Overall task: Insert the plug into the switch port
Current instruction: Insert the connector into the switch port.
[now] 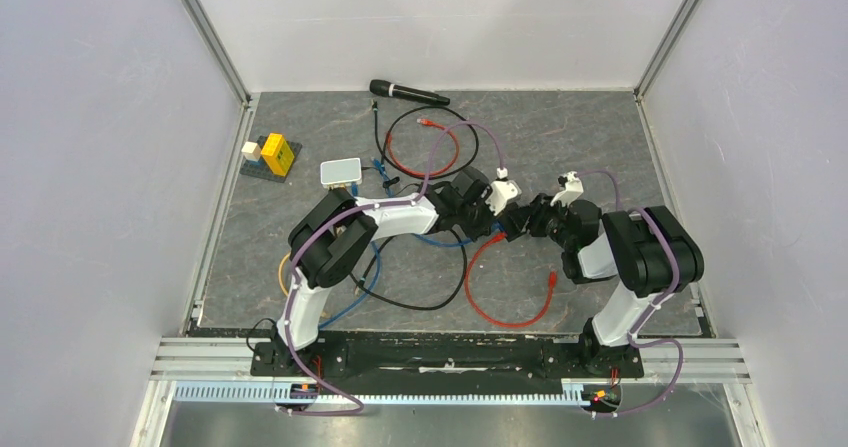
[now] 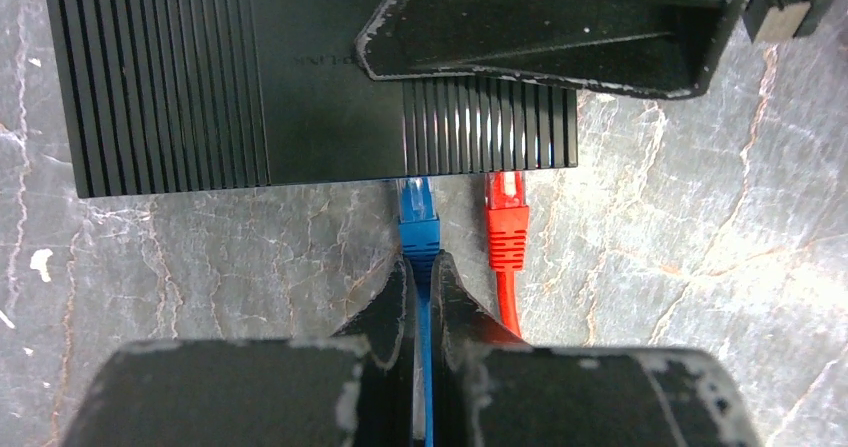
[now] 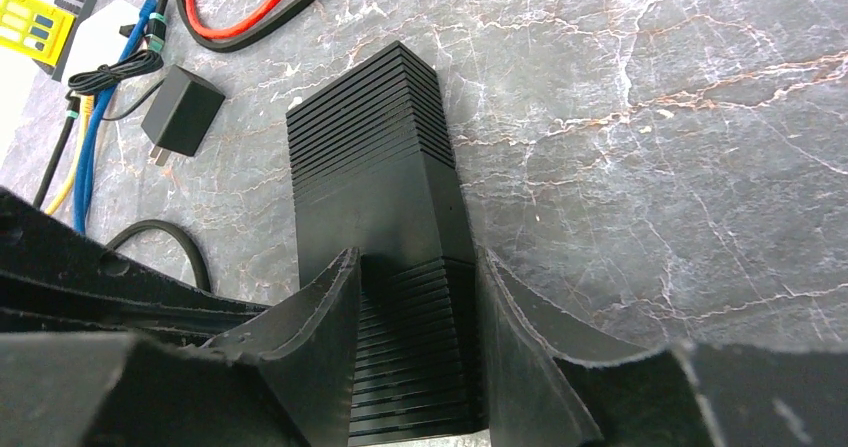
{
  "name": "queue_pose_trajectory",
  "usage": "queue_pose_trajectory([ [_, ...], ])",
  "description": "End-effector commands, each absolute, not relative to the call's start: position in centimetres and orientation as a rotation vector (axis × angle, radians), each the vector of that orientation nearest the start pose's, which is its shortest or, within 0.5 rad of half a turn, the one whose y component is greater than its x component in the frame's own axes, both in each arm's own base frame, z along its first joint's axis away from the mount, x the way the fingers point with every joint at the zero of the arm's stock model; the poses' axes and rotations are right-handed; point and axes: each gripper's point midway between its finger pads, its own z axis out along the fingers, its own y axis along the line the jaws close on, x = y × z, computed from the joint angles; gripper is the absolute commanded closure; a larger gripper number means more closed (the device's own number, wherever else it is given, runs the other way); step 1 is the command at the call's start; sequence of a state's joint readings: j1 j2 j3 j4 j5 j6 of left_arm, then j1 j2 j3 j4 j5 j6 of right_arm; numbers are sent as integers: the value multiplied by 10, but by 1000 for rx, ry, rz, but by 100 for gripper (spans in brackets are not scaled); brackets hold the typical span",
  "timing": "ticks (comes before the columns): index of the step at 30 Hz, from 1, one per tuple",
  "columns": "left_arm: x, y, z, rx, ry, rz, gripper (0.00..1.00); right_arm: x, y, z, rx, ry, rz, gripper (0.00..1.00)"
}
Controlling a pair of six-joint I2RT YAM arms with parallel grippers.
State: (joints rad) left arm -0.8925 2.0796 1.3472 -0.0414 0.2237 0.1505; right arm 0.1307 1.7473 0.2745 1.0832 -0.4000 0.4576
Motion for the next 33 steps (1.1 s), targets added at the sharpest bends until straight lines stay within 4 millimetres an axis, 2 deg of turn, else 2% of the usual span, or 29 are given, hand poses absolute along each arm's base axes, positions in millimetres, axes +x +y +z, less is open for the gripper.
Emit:
queue_pose_trajectory([
  [1,359,-531,196,973,1353,-863,98,103,206,-32,-75,2714,1582,64],
  [4,360,-528,175,1059,1361,-779,98,99,205,-32,-104,2724,1576,64],
  [7,339,-537,159,1246,1277,-708,98,97,203,-36,-129,2745,1552,64],
  [10,319,-544,149,1368,1207,-694,98,106,206,-36,-132,2730,1537,64],
  [13,316,-540,153,1342,1212,-708,98,118,208,-34,-136,2715,1514,64],
  [16,318,-527,152,1318,1246,-680,98,131,203,-37,-112,2721,1430,62],
  [18,319,-514,150,1304,1282,-665,98,149,197,-36,-34,2692,1385,59],
  [20,319,-500,148,1283,1309,-644,92,174,187,-32,48,2650,1334,59],
  [23,311,-479,138,1303,1345,-635,78,211,169,-27,137,2607,1246,56],
  [25,304,-467,129,1332,1372,-634,63,237,158,-22,153,2575,1185,51],
  [28,295,-452,120,1364,1389,-621,60,265,147,-15,161,2543,1149,50],
  [33,292,-433,112,1395,1426,-582,60,283,140,-12,126,2544,1127,51],
])
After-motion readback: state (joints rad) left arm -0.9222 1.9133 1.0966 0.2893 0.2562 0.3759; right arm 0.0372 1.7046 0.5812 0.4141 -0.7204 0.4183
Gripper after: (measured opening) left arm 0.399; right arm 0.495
